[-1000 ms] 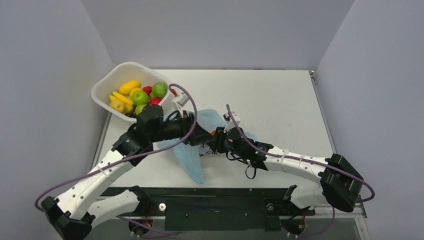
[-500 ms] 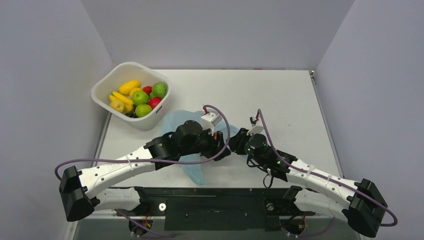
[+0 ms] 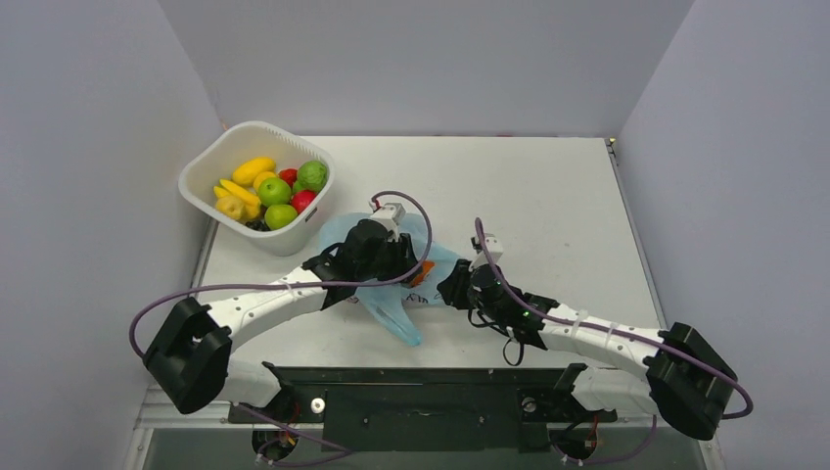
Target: Take the fake fruits out of the plastic bag
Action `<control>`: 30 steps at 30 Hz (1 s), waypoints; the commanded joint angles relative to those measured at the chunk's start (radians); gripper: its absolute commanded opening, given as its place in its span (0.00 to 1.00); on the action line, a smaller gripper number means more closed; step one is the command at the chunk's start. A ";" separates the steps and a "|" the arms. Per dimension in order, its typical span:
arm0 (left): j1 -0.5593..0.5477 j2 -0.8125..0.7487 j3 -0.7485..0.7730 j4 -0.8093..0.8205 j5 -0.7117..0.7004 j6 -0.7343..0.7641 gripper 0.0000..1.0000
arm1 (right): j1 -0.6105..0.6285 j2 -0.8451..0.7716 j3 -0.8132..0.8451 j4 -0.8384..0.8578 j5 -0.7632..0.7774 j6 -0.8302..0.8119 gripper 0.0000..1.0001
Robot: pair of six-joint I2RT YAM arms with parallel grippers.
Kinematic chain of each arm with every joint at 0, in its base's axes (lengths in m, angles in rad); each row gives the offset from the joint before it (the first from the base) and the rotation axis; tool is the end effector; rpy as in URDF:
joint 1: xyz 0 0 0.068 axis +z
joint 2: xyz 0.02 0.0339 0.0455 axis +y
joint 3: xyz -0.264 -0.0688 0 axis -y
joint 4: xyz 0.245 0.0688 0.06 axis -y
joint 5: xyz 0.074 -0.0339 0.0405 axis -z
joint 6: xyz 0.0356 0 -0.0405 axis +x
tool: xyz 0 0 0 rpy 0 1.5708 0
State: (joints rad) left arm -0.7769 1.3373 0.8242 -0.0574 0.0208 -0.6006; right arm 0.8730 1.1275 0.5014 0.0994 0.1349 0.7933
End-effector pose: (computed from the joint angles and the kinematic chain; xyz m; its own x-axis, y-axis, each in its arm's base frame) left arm 0.2092 -0.2067 0.2432 -0.7209 -0.0836 -0.6880 0.3709 0.7920 -0.4849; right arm 0.1546 0.1769 0.2021 -0.7145 0.2470 -0.6546 -0.2501 0.7836 0.5687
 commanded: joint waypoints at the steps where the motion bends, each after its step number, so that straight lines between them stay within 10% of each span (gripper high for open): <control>1: 0.029 0.081 0.041 -0.108 -0.069 0.079 0.42 | 0.006 0.086 -0.003 0.092 0.002 -0.036 0.23; 12: 0.120 -0.097 -0.071 -0.353 -0.489 0.073 0.59 | 0.007 0.066 -0.137 -0.027 0.198 0.085 0.23; 21: 0.132 -0.354 -0.020 -0.322 0.154 0.054 0.60 | 0.050 -0.227 -0.020 -0.289 -0.037 -0.149 0.49; 30: 0.086 -0.402 0.220 -0.695 0.173 0.137 0.61 | 0.034 -0.297 0.115 -0.450 0.012 -0.291 0.74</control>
State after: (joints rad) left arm -0.6491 0.9222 0.9607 -0.5682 0.1421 -0.5312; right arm 0.9211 0.7689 0.5468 -0.2710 0.1249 0.6041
